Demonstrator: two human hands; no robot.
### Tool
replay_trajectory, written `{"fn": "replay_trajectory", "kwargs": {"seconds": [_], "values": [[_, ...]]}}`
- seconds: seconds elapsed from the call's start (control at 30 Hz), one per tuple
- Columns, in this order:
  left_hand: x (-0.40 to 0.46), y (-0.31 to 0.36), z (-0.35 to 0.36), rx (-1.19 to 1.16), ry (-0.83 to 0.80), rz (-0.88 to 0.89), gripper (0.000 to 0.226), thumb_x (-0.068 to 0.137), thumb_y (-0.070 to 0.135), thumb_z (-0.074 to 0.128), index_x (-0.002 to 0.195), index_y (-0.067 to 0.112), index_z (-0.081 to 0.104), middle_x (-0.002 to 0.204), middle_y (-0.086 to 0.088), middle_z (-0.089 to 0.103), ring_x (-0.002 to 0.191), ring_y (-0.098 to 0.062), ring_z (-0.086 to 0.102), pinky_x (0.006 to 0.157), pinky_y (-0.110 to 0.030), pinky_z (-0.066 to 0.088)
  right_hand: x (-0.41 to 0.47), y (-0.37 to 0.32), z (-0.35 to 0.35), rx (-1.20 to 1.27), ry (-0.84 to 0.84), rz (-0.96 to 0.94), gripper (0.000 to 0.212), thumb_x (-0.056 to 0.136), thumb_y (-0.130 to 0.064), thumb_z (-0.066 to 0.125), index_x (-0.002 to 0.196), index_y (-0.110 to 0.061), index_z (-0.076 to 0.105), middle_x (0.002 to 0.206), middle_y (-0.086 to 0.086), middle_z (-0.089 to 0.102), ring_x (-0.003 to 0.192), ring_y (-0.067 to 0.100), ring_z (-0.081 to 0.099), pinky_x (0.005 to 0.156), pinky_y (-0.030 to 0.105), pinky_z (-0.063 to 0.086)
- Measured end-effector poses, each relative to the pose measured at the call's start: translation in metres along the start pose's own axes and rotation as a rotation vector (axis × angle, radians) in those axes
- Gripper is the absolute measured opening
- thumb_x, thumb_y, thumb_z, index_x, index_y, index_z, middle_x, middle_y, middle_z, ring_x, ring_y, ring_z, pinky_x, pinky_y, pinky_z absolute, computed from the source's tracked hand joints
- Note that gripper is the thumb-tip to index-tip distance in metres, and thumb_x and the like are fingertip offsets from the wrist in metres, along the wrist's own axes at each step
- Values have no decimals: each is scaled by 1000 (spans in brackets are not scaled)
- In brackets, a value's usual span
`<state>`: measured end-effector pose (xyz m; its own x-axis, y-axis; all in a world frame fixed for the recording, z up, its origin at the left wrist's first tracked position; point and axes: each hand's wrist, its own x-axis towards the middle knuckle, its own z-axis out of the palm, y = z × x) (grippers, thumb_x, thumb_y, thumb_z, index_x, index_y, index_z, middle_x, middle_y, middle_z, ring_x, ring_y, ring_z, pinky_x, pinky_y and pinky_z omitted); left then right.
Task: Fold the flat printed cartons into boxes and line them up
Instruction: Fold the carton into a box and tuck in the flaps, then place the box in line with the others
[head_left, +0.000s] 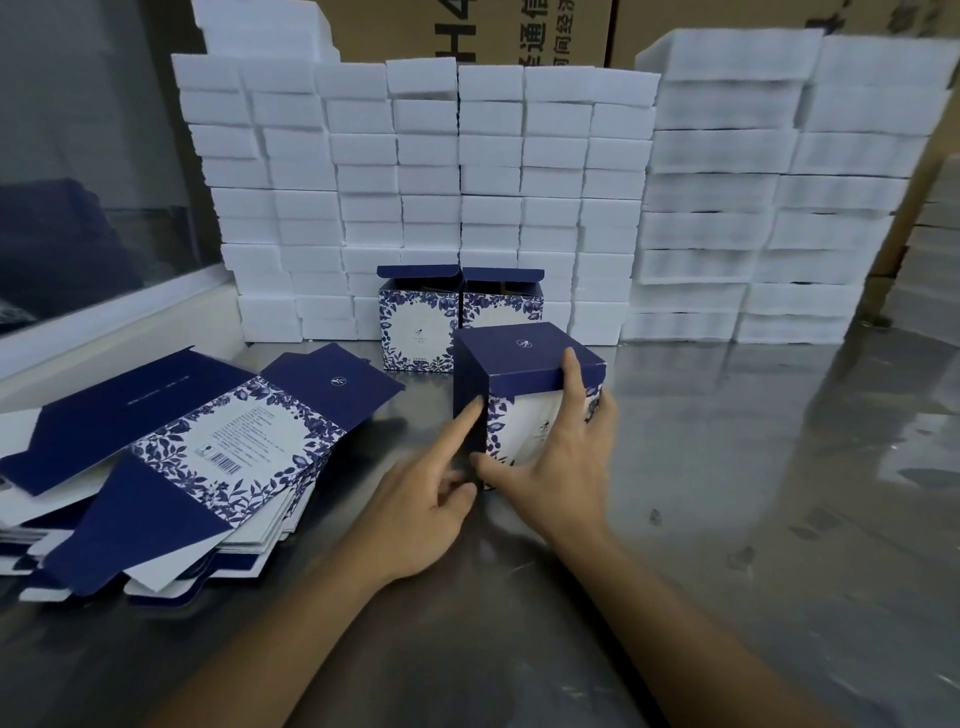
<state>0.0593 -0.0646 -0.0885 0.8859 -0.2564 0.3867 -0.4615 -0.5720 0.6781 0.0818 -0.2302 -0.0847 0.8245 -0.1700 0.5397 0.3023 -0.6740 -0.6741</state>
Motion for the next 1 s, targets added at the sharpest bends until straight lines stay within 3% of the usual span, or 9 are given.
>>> {"fn": "replay_trajectory", "kwargs": {"seconds": [0.1, 0.2, 0.33, 0.53, 0.8, 0.9, 1.0], "values": [[1, -14, -9, 375, -5, -35, 48, 94, 34, 58, 140, 42, 46, 133, 9, 60, 123, -15, 54, 107, -34, 38, 9, 8, 2, -36, 54, 63, 129, 60, -50, 86, 148, -54, -9, 157, 8, 9, 142, 34, 25, 103, 56, 43], [5, -25, -18, 462, 48, -125, 28, 95, 37, 57, 121, 28, 63, 130, 14, 59, 120, -12, 54, 106, -31, 33, 23, 21, 0, -95, 141, 138, 127, 61, -48, 86, 150, -52, -5, 157, 10, 8, 138, 38, 29, 99, 58, 44], [7, -27, -16, 482, 85, -115, 22, 95, 37, 56, 114, 30, 62, 121, 17, 60, 111, -10, 57, 102, -32, 35, 52, 42, 0, -172, 207, 218, 126, 63, -48, 85, 150, -51, -5, 157, 14, 9, 137, 40, 31, 99, 59, 41], [15, -34, -11, 512, 111, -111, 7, 93, 42, 55, 100, 41, 56, 101, 27, 47, 100, -1, 48, 89, -28, 22, 98, 65, 16, -219, 226, 270, 129, 64, -53, 86, 150, -51, -10, 159, 19, 8, 139, 43, 28, 99, 62, 40], [23, -38, -11, 534, 137, -101, 7, 90, 43, 57, 96, 39, 57, 101, 24, 49, 98, -2, 43, 84, -29, 24, 140, 79, 45, -410, 55, 255, 128, 69, -67, 78, 151, -49, -18, 165, 16, -7, 146, 39, 21, 99, 62, 40], [24, -38, -11, 539, 136, -105, 6, 91, 44, 56, 96, 40, 56, 102, 24, 48, 98, -2, 42, 84, -28, 23, 144, 83, 51, -512, -108, 215, 110, 77, -73, 65, 154, -48, -9, 166, 13, -7, 147, 40, 20, 103, 63, 37], [24, -36, -10, 533, 147, -108, 6, 91, 43, 56, 95, 38, 58, 101, 23, 49, 98, -3, 43, 83, -29, 23, 145, 86, 51, -533, -215, 173, 77, 91, -71, 44, 154, -41, 13, 165, 8, 9, 143, 39, 30, 109, 60, 29]]}}
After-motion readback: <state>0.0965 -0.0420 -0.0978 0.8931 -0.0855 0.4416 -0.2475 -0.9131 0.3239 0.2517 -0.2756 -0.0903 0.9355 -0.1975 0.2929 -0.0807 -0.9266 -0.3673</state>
